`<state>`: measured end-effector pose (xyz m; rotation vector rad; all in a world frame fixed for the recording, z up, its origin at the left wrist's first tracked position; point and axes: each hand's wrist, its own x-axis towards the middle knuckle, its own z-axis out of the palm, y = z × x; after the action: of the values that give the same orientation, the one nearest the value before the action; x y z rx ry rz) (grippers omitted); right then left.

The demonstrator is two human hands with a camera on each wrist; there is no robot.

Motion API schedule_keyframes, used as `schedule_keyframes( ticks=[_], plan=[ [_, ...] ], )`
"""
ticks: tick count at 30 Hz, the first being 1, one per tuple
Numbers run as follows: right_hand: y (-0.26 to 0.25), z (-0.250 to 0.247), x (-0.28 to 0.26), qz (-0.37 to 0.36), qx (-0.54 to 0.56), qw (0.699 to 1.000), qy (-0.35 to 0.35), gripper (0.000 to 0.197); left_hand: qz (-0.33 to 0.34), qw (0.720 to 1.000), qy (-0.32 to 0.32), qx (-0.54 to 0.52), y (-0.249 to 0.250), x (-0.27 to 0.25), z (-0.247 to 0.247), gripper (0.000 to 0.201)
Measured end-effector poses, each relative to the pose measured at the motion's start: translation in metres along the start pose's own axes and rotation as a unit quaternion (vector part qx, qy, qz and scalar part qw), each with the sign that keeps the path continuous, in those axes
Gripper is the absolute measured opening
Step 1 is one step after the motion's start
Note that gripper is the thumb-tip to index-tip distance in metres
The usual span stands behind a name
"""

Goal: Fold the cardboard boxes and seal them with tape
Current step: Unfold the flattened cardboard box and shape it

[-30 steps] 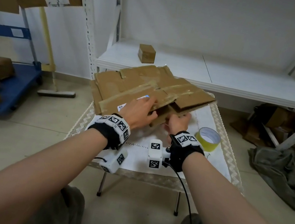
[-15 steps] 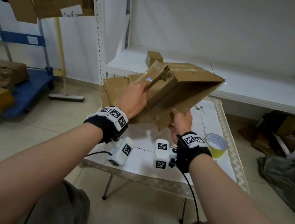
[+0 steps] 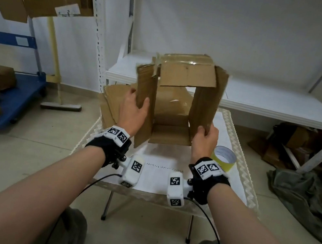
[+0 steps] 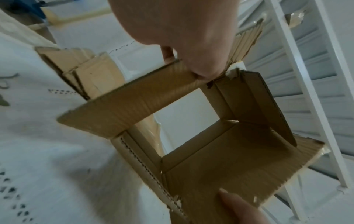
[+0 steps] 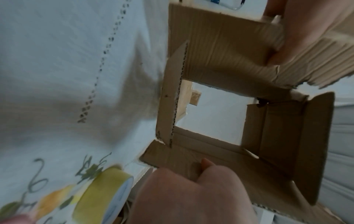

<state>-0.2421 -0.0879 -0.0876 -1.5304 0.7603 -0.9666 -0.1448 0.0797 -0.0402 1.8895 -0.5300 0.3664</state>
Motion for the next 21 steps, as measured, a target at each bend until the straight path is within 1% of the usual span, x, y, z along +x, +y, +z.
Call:
schedule_keyframes(
  ticks=[2, 3, 4, 5, 6, 7, 9, 10, 11, 12, 14, 15, 17, 18, 19, 21],
  plan=[
    [0.012, -0.001, 0.001, -0.004, -0.044, 0.999, 0.003, 0.023, -0.026, 0.999, 0.019, -0.009, -0.001, -0.002, -0.004, 0.007],
    [0.020, -0.001, 0.002, 0.006, -0.069, 0.998, 0.000, 0.020, -0.041, 0.999, 0.031, -0.010, -0.001, -0.003, -0.007, 0.009],
    [0.024, -0.002, 0.002, 0.020, -0.089, 0.996, -0.005, 0.016, -0.062, 0.997, 0.040, -0.008, 0.000, -0.002, -0.010, 0.016],
    [0.026, -0.002, 0.000, 0.038, -0.098, 0.994, -0.013, 0.019, -0.075, 0.996, 0.042, -0.014, -0.001, 0.000, -0.012, 0.029],
    [0.024, -0.004, -0.004, 0.052, -0.103, 0.993, -0.024, 0.022, -0.073, 0.996, 0.037, -0.022, -0.003, 0.001, -0.015, 0.042],
    [0.023, -0.004, -0.005, 0.059, -0.108, 0.992, -0.030, 0.023, -0.042, 0.998, 0.034, -0.028, -0.003, 0.002, -0.018, 0.059],
    [0.019, -0.004, -0.007, 0.073, -0.105, 0.991, -0.035, 0.023, 0.069, 0.997, 0.035, -0.023, -0.007, 0.004, -0.023, 0.087],
    [0.015, -0.003, -0.009, 0.081, -0.100, 0.991, -0.036, 0.021, 0.120, 0.992, 0.040, -0.009, -0.008, 0.006, -0.023, 0.095],
    [0.014, 0.000, -0.009, 0.092, -0.097, 0.990, -0.036, 0.022, 0.167, 0.985, 0.045, 0.008, -0.005, 0.007, -0.024, 0.096],
    [0.016, 0.002, -0.009, 0.107, -0.097, 0.989, -0.037, 0.031, 0.203, 0.978, 0.048, 0.018, -0.002, 0.008, -0.023, 0.093],
    [0.017, 0.003, -0.010, 0.139, -0.103, 0.984, -0.047, 0.052, 0.251, 0.966, 0.049, 0.019, 0.010, 0.006, -0.022, 0.074],
    [0.016, 0.001, -0.010, 0.158, -0.099, 0.981, -0.053, 0.054, 0.264, 0.963, 0.043, 0.022, 0.015, 0.004, -0.022, 0.061],
    [0.016, -0.003, -0.010, 0.186, -0.090, 0.977, -0.061, 0.048, 0.271, 0.962, 0.022, 0.039, 0.020, 0.002, -0.023, 0.037],
    [0.017, -0.006, -0.009, 0.193, -0.088, 0.975, -0.064, 0.048, 0.273, 0.961, 0.010, 0.048, 0.020, 0.000, -0.023, 0.029],
    [0.019, -0.008, -0.006, 0.203, -0.084, 0.973, -0.065, 0.050, 0.277, 0.960, -0.003, 0.051, 0.021, -0.001, -0.023, 0.024],
    [0.022, -0.011, -0.002, 0.223, -0.073, 0.970, -0.062, 0.058, 0.283, 0.958, -0.023, 0.047, 0.025, -0.002, -0.022, 0.028]
  ],
)
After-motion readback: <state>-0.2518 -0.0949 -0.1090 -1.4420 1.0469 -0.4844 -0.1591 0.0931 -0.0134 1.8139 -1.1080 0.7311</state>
